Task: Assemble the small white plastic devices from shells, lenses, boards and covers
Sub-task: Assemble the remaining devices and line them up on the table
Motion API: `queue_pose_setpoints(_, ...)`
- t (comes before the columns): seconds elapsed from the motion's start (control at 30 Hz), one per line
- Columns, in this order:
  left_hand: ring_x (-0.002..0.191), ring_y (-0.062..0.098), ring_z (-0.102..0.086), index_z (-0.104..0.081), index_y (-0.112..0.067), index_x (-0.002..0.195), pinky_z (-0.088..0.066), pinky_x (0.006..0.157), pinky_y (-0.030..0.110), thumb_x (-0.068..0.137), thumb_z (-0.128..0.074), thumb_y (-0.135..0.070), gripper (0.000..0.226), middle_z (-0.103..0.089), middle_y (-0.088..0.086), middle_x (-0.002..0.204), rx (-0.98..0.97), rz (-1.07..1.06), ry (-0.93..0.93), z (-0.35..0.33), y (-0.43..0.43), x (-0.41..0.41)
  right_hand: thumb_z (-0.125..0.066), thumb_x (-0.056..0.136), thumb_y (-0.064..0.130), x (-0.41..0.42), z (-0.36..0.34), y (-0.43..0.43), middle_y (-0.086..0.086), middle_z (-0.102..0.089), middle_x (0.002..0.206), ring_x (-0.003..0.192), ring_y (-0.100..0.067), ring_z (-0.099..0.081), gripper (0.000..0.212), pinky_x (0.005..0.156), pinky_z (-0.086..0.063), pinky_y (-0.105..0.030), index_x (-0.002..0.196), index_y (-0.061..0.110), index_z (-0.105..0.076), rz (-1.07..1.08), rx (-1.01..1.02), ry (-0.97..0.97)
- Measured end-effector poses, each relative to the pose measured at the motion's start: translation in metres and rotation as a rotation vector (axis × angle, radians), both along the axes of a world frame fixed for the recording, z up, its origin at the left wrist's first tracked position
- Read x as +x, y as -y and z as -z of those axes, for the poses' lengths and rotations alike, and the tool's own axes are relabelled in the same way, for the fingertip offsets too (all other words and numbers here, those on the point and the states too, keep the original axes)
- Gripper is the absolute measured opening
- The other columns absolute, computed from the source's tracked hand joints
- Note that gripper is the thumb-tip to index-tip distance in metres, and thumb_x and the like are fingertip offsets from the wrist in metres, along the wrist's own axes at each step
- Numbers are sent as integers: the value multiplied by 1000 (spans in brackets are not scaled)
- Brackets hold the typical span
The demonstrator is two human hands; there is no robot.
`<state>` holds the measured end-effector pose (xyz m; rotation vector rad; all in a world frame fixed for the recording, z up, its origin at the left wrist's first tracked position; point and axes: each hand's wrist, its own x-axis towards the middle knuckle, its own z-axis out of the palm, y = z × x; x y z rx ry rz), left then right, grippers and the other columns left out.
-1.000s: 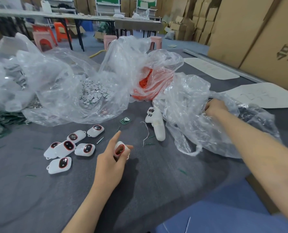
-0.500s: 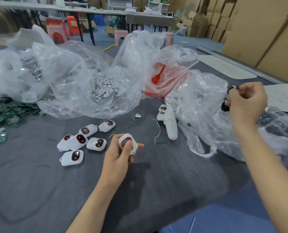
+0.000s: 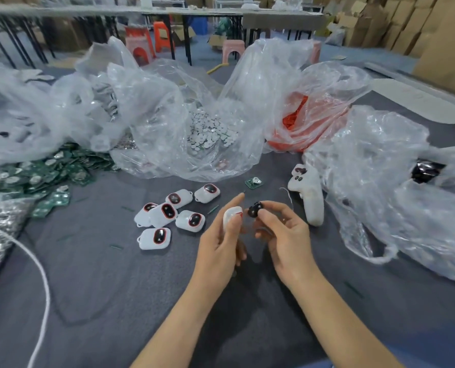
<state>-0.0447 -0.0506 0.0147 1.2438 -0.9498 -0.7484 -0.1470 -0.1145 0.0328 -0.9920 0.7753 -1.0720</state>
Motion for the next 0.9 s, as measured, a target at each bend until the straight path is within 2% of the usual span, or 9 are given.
queue_pose_setpoints(0.17, 51, 12, -49, -60, -29, 118, -38, 45, 22, 91, -38, -46, 38, -52, -7, 71, -23, 2, -208, 0, 4, 4, -61, 85, -2, -5, 4, 2, -17, -73, 87, 62, -14, -65, 15, 52, -50, -20, 84, 11, -68, -45, 50, 85)
queue_pose_setpoints(0.27, 61, 8, -48, -59, -21, 110, -38, 57, 22, 83, -58, -41, 33, -54, -11, 74, -24, -57, -70, 2, 2, 5, -67, 77, 3, -3, 4, 1, -12, -73, 85, 65, -16, -68, 13, 52, -51, -20, 76, 15, -73, -86, 43, 123)
queue_pose_setpoints(0.33, 66, 9, -48, -54, -23, 104, -40, 60, 25, 75, -67, -38, 35, -57, -6, 82, -13, -102, -36, 3, 1, 6, -68, 71, 7, -2, 5, 1, -11, -73, 83, 68, -18, -70, 11, 58, -54, -20, 73, 17, -74, -105, 42, 169)
queue_pose_setpoints(0.4, 60, 10, -50, -53, -22, 102, -42, 51, 23, 80, -70, -21, 28, -59, 4, 83, -28, -115, -85, 4, 2, 6, -68, 70, 7, -2, 5, 1, -12, -73, 86, 75, -20, -71, 10, 67, -55, -21, 74, 14, -74, -123, 43, 223)
queue_pose_setpoints(0.47, 54, 9, -54, -55, -20, 107, -43, 47, 19, 89, -64, -4, 26, -62, 2, 78, -45, -95, -94, 3, 2, 6, -69, 70, 9, -2, 6, 2, -12, -73, 89, 81, -20, -71, 8, 73, -55, -21, 75, 11, -75, -142, 28, 245)
queue_pose_setpoints(0.6, 61, 9, -62, -57, -22, 120, -48, 55, 18, 93, -53, 5, 39, -64, -11, 80, -28, -56, -87, 3, 2, 7, -67, 77, -5, -3, 10, 2, -3, -73, 92, 87, -16, -68, 14, 79, -53, -23, 75, 8, -73, -108, -77, 79)
queue_pose_setpoints(0.7, 63, 8, -63, -57, -24, 121, -48, 56, 17, 93, -52, 7, 42, -62, -10, 78, -8, -61, -71, 3, 2, 6, -65, 78, -12, -3, 11, 0, 8, -71, 82, 77, -7, -66, 25, 76, -52, -18, 86, 11, -66, -87, -182, -129)
queue_pose_setpoints(0.77, 64, 9, -63, -58, -25, 122, -48, 57, 17, 93, -52, 7, 44, -61, -9, 79, 2, -62, -54, 4, 2, 6, -66, 78, -12, -3, 11, 0, 12, -70, 77, 73, -3, -64, 28, 73, -51, -15, 91, 12, -62, -66, -200, -165)
queue_pose_setpoints(0.9, 62, 7, -62, -57, -37, 125, -49, 61, 16, 93, -54, 4, 52, -63, -11, 80, 35, -72, -18, 4, 2, 6, -68, 78, -9, -5, 9, 0, 8, -71, 83, 83, -4, -67, 25, 76, -49, -13, 90, 14, -67, -24, -281, -186)
